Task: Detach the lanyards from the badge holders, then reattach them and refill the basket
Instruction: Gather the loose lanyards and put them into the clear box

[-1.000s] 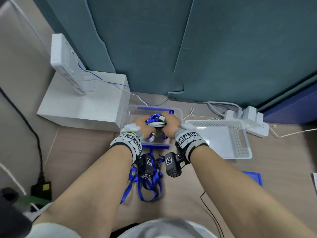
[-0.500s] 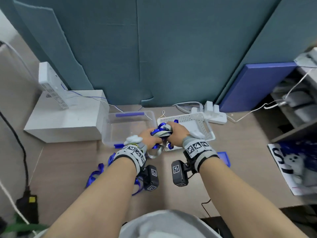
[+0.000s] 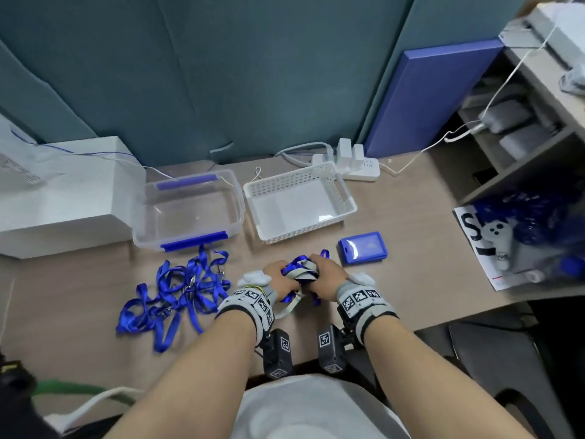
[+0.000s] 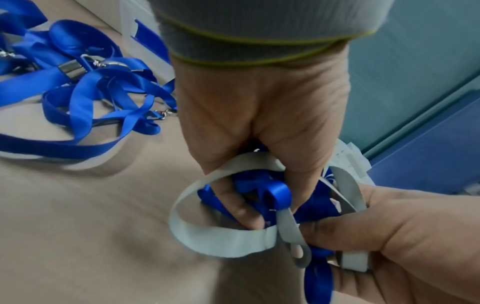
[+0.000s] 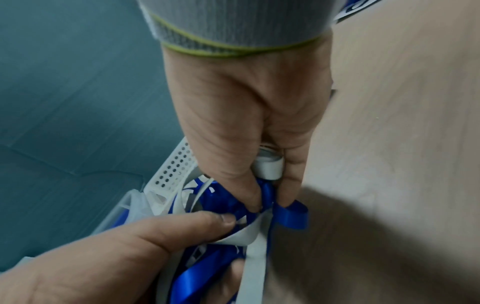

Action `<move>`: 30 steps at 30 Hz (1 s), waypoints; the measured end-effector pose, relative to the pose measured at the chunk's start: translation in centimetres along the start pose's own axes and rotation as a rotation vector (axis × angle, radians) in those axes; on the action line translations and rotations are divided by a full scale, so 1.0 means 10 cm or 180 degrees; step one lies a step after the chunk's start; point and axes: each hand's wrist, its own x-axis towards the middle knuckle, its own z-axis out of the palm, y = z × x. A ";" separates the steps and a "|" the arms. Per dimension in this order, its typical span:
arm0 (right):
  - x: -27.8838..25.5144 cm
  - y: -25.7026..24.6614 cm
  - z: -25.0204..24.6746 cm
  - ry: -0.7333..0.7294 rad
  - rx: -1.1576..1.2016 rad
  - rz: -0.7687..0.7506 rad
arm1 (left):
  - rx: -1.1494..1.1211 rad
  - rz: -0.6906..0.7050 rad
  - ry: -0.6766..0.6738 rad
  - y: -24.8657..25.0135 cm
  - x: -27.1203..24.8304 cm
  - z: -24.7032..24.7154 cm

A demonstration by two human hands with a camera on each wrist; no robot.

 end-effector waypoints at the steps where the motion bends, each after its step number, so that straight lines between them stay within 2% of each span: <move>1: -0.01 0.03 0.03 -0.0043 0.0026 -0.0003 | 0.0036 -0.0015 0.0002 -0.03 0.00 0.02; 8: 0.00 0.17 0.02 -0.0157 0.0265 0.0204 | 0.0031 -0.0384 0.0261 -0.14 0.07 0.13; 15: 0.02 0.03 -0.12 0.0043 -0.0271 0.0694 | 0.0493 -0.0161 0.0282 -0.14 0.01 -0.04; 20: 0.02 -0.25 -0.14 0.0438 -0.0599 0.0702 | 0.0946 -0.0025 0.0546 -0.14 -0.10 -0.22; 23: 0.06 -0.55 -0.03 0.0509 -0.0525 0.0358 | 0.1318 -0.0178 0.1008 -0.25 -0.21 -0.44; 26: 0.07 -0.90 0.15 0.0175 -0.0443 -0.0104 | 0.1482 -0.0448 0.1432 -0.45 -0.31 -0.65; 30: 0.18 -1.31 0.50 -0.0129 -0.0894 -0.0536 | 0.1313 -0.1038 0.1610 -0.79 -0.51 -0.96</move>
